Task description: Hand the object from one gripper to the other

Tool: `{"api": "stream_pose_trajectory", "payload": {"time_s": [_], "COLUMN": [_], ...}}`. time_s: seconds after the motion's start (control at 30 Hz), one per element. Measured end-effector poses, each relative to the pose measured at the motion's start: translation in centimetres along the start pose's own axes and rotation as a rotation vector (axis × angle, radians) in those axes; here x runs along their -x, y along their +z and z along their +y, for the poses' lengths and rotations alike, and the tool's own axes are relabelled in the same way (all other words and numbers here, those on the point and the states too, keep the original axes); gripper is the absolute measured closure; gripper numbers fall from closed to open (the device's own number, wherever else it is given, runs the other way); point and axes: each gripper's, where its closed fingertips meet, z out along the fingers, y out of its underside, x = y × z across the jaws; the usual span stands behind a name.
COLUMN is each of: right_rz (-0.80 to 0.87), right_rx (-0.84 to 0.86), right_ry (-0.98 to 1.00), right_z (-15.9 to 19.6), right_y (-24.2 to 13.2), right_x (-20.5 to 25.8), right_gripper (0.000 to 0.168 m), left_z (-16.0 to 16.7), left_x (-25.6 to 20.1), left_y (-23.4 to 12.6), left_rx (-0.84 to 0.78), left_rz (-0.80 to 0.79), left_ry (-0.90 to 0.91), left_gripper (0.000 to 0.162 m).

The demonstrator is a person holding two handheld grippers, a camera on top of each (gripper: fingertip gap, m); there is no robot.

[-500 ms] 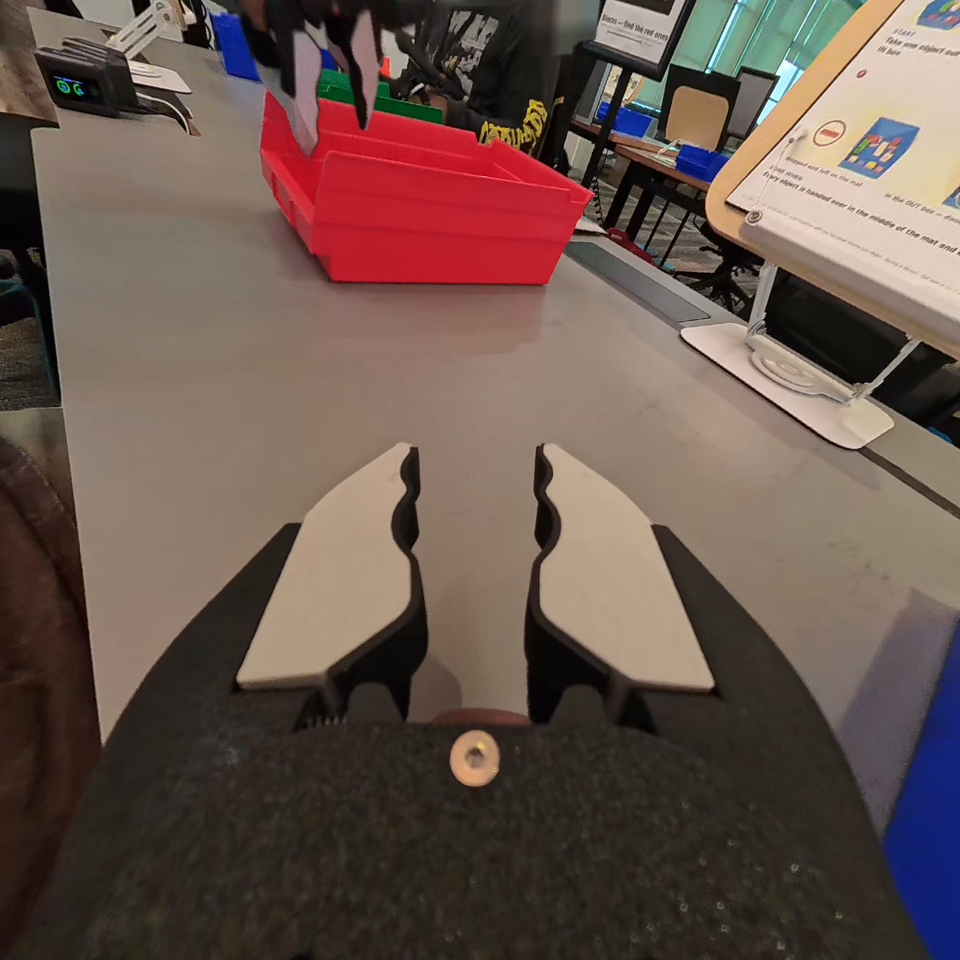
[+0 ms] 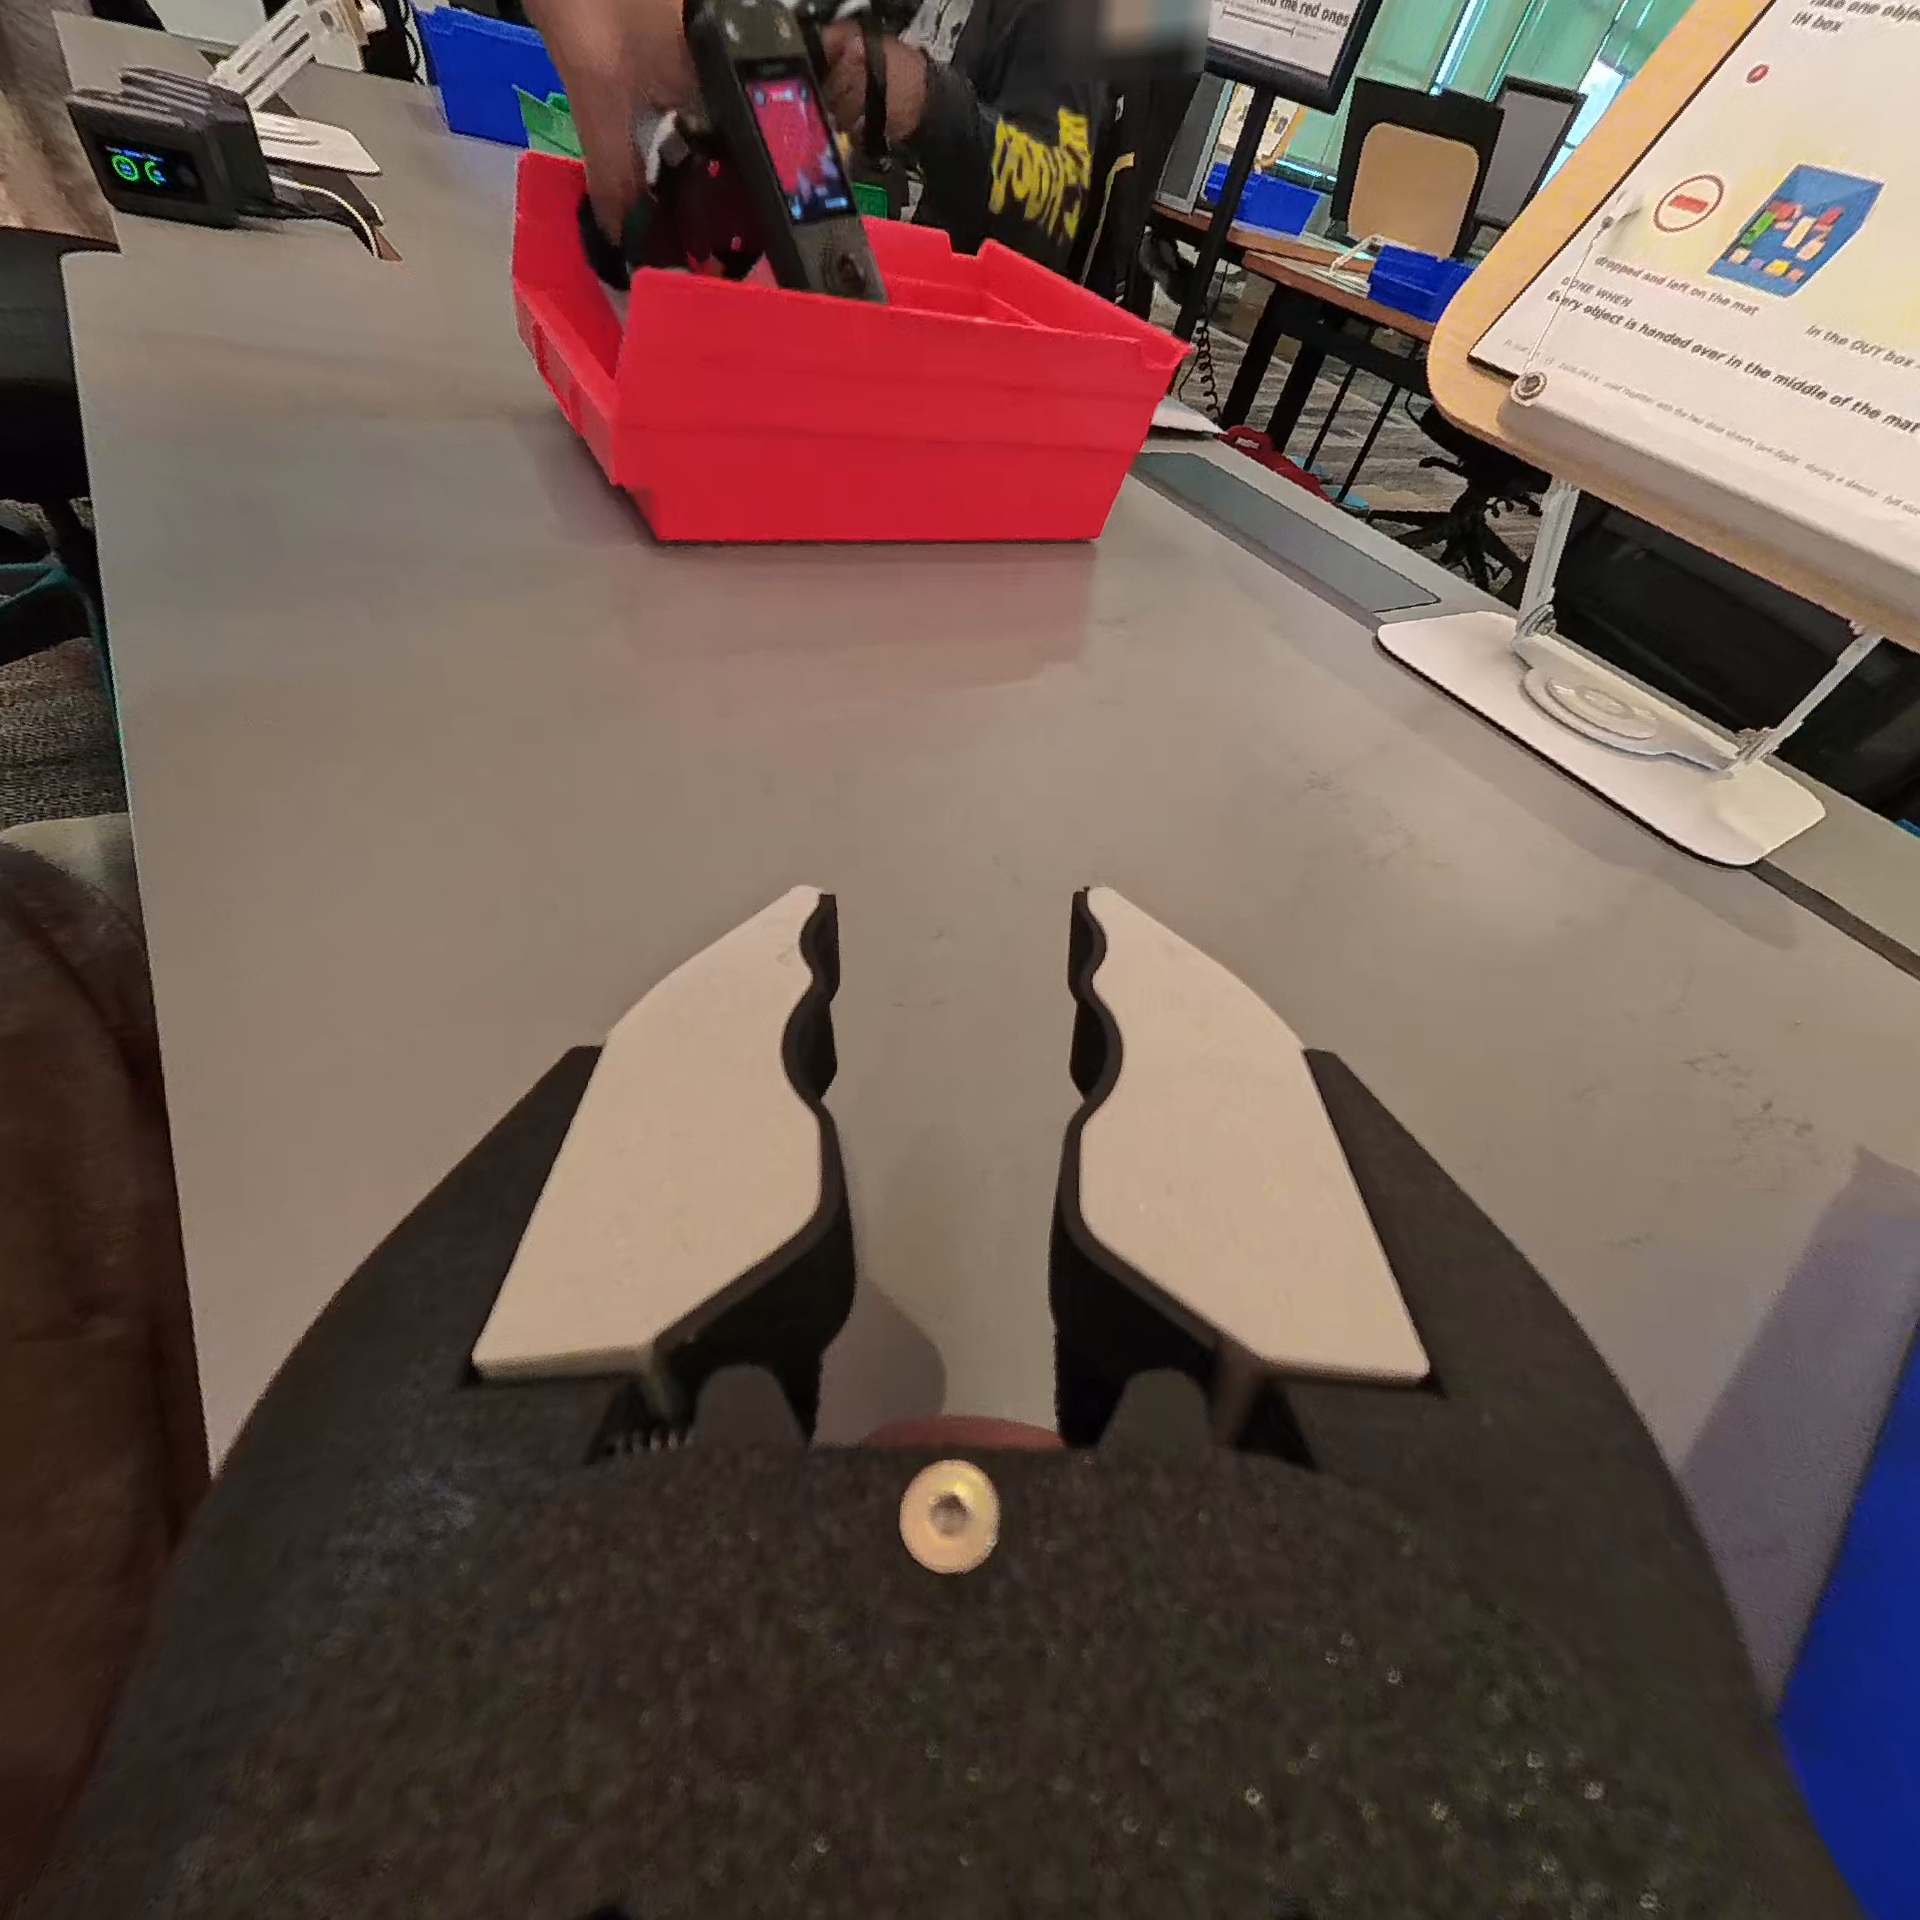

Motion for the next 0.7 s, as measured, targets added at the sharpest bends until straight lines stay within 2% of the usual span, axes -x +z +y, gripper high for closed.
{"api": "stream_pose_trajectory", "payload": {"time_s": [0.03,0.07,0.2,0.3,0.4,0.47,0.5,0.6,0.67,0.7], "right_rz": [-0.001,-0.001,-0.007,-0.046,-0.169,-0.283,-0.337,-0.474,-0.529,-0.550], "right_rx": [0.001,0.001,-0.013,-0.056,-0.068,-0.046,-0.038,-0.063,-0.111,-0.110], "right_ry": [-0.002,-0.005,-0.002,0.069,0.229,0.369,0.446,0.697,0.859,0.917], "right_z": [0.0,0.0,-0.2,-1.2,-2.6,-3.9,-4.9,-8.7,-11.2,-12.1], "right_y": [0.0,0.0,0.2,0.5,1.7,3.2,4.1,7.1,9.1,9.9], "right_x": [0.0,0.1,0.1,0.2,0.8,1.2,1.2,0.3,-0.5,-0.6], "right_gripper": [0.126,0.126,0.126,0.126,0.127,0.123,0.122,0.101,0.104,0.101], "left_z": [0.2,0.1,-0.2,-0.7,-2.4,-4.3,-5.5,-9.3,-11.7,-12.9], "left_x": [0.0,-0.3,-0.1,1.0,1.4,0.8,0.0,-3.6,-6.4,-7.5], "left_y": [0.0,-0.1,-1.6,-4.7,-10.2,-15.2,-17.9,-25.6,-29.7,-31.2], "left_rx": [0.018,0.012,-0.097,-0.285,-0.582,-0.817,-0.936,-1.266,-1.429,-1.479], "left_rz": [0.000,0.026,0.024,-0.037,-0.114,-0.179,-0.200,-0.230,-0.263,-0.293], "left_ry": [-0.004,-0.017,-0.066,-0.109,-0.142,-0.130,-0.112,-0.016,0.074,0.110], "left_gripper": [0.122,0.125,0.125,0.126,0.126,0.126,0.126,0.126,0.126,0.126]}}
